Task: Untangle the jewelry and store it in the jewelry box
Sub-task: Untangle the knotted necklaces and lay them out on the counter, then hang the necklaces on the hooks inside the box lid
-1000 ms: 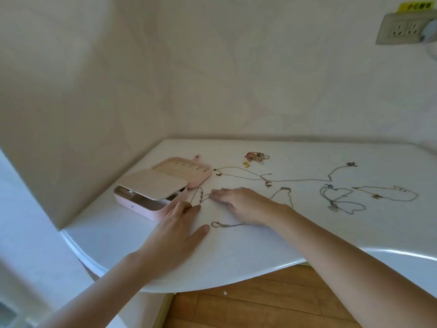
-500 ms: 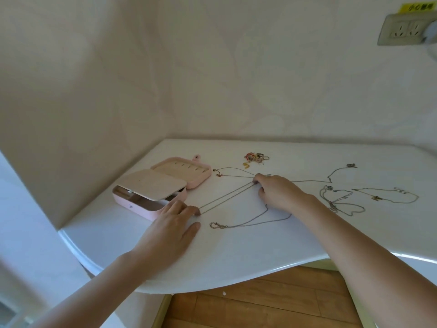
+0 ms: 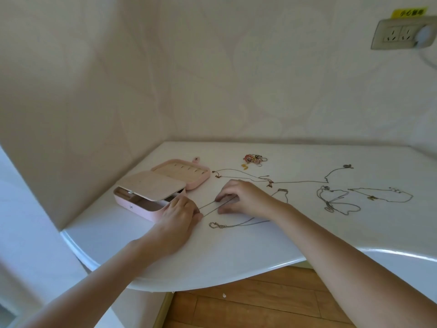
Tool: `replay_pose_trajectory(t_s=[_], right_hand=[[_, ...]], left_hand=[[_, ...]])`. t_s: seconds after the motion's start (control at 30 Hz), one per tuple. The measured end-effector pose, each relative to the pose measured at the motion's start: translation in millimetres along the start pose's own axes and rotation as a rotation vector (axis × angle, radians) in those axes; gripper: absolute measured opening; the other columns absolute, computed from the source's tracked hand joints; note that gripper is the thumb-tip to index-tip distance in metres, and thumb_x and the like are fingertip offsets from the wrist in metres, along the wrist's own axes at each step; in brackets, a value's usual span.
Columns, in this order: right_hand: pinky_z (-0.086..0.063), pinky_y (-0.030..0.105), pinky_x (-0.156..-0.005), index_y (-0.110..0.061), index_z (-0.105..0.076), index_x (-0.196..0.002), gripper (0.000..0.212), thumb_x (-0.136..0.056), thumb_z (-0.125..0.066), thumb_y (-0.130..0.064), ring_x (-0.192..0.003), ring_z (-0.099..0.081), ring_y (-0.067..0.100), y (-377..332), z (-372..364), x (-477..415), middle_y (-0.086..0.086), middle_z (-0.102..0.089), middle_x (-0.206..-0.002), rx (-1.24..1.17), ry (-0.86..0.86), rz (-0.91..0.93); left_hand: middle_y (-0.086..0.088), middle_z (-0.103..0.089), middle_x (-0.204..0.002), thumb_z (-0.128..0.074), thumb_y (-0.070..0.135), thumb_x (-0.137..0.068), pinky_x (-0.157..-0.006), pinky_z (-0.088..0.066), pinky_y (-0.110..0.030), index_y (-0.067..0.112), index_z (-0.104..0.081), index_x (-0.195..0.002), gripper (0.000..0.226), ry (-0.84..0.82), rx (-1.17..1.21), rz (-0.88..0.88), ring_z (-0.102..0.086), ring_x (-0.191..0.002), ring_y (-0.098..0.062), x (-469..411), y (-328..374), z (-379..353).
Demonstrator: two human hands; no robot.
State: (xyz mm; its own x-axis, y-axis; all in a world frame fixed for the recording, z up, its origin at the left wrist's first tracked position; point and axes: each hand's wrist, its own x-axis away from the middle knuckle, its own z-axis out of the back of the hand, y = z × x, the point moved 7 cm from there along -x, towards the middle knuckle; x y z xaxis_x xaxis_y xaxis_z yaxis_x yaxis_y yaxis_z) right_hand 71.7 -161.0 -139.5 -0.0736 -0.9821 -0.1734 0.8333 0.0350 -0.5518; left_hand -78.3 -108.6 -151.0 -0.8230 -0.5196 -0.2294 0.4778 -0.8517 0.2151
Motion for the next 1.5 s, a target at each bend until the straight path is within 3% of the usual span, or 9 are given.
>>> replay_pose_trajectory(t_s=[0.2,0.37,0.57,0.8,0.97,1.07,1.17,1.3,1.5], right_hand=[[-0.048,0.028,-0.089,-0.025,-0.07,-0.08,0.009,-0.083,-0.069,-0.016,-0.089,-0.062,0.006,-14.4,-0.4,-9.4,-0.008,-0.068,-0.09,-0.226,0.024,-0.02],[-0.051,0.031,-0.081,-0.01,-0.056,-0.085,0.017,-0.098,-0.046,-0.01,-0.065,-0.061,0.018,-24.3,18.5,-6.6,0.004,-0.061,-0.065,-0.909,-0.086,-0.09],[-0.043,0.016,-0.058,-0.017,-0.068,-0.063,0.025,-0.085,-0.068,-0.03,-0.054,-0.045,0.014,5.2,59.8,5.6,0.005,-0.05,-0.059,-0.567,0.023,-0.131],[-0.055,0.027,-0.067,-0.014,-0.059,-0.058,0.033,-0.06,-0.087,-0.031,-0.048,-0.047,0.011,74.3,112.3,25.3,-0.003,-0.044,-0.053,-1.52,0.265,-0.062],[-0.044,0.021,-0.04,-0.001,-0.069,-0.092,0.015,-0.086,-0.067,-0.015,-0.04,-0.033,0.008,60.4,105.9,26.4,-0.003,-0.035,-0.048,-1.931,-0.097,0.087],[-0.036,0.019,-0.042,0.001,-0.06,-0.121,0.032,-0.1,-0.044,-0.017,-0.044,-0.031,0.008,60.7,105.5,30.9,0.0,-0.038,-0.051,-1.872,-0.157,0.079],[-0.049,0.017,-0.046,-0.006,-0.073,-0.085,0.022,-0.068,-0.083,-0.017,-0.041,-0.036,0.004,66.8,116.6,36.0,-0.003,-0.052,-0.051,-1.657,0.056,0.035],[-0.055,0.027,-0.061,-0.008,-0.07,-0.069,0.034,-0.046,-0.093,-0.017,-0.054,-0.056,0.012,70.5,126.5,39.5,0.003,-0.058,-0.065,-1.608,0.239,0.009],[-0.028,0.016,-0.04,-0.006,-0.065,-0.093,0.014,-0.09,-0.055,-0.015,-0.041,-0.026,0.005,39.6,139.7,27.5,-0.006,-0.036,-0.049,-1.129,0.247,-0.116]], left_hand=[[0.001,-0.057,-0.073,-0.038,0.018,-0.101,-0.078,-0.044,-0.024,0.012,-0.053,-0.08,0.026,0.228,0.757,0.215,-0.054,-0.07,-0.01,-11.7,-6.8,18.6],[0.004,-0.036,-0.057,-0.037,0.022,-0.102,-0.051,-0.044,-0.022,0.009,-0.041,-0.077,0.029,0.125,1.248,0.241,-0.04,-0.05,-0.01,-28.9,2.8,23.4],[0.009,-0.029,-0.055,-0.035,0.03,-0.101,-0.038,-0.018,-0.013,0.018,-0.039,-0.077,0.028,0.128,1.337,0.254,-0.022,-0.045,-0.005,-44.3,-10.5,44.3],[0.005,-0.031,-0.058,-0.041,0.021,-0.1,-0.042,-0.016,-0.015,0.017,-0.048,-0.079,0.023,-0.215,1.276,0.355,-0.024,-0.048,-0.006,-48.9,4.3,27.6],[0.004,-0.029,-0.058,-0.06,0.032,-0.085,-0.044,-0.017,-0.015,0.012,-0.065,-0.075,0.023,-0.425,1.121,0.235,-0.023,-0.05,-0.007,-62.4,31.5,23.3],[0.003,-0.035,-0.06,-0.066,0.03,-0.085,-0.043,-0.019,-0.015,0.015,-0.054,-0.063,0.029,-0.379,1.261,0.255,-0.027,-0.051,-0.008,-72.2,26.5,17.9],[-0.001,-0.054,-0.07,-0.073,0.029,-0.076,-0.038,-0.023,-0.014,0.017,-0.051,-0.072,0.026,-0.274,1.517,0.319,-0.037,-0.053,-0.008,-74.2,15.0,6.9],[-0.009,-0.072,-0.1,-0.079,0.028,-0.073,-0.041,-0.022,-0.013,0.018,-0.042,-0.075,0.038,-0.464,1.217,0.269,-0.032,-0.048,-0.006,-71.3,22.7,-7.9],[-0.011,-0.069,-0.092,-0.075,0.008,-0.076,-0.043,-0.033,-0.017,0.011,-0.047,-0.086,0.03,-0.429,1.14,0.267,-0.041,-0.051,-0.012,-76.2,26.8,-23.2]])
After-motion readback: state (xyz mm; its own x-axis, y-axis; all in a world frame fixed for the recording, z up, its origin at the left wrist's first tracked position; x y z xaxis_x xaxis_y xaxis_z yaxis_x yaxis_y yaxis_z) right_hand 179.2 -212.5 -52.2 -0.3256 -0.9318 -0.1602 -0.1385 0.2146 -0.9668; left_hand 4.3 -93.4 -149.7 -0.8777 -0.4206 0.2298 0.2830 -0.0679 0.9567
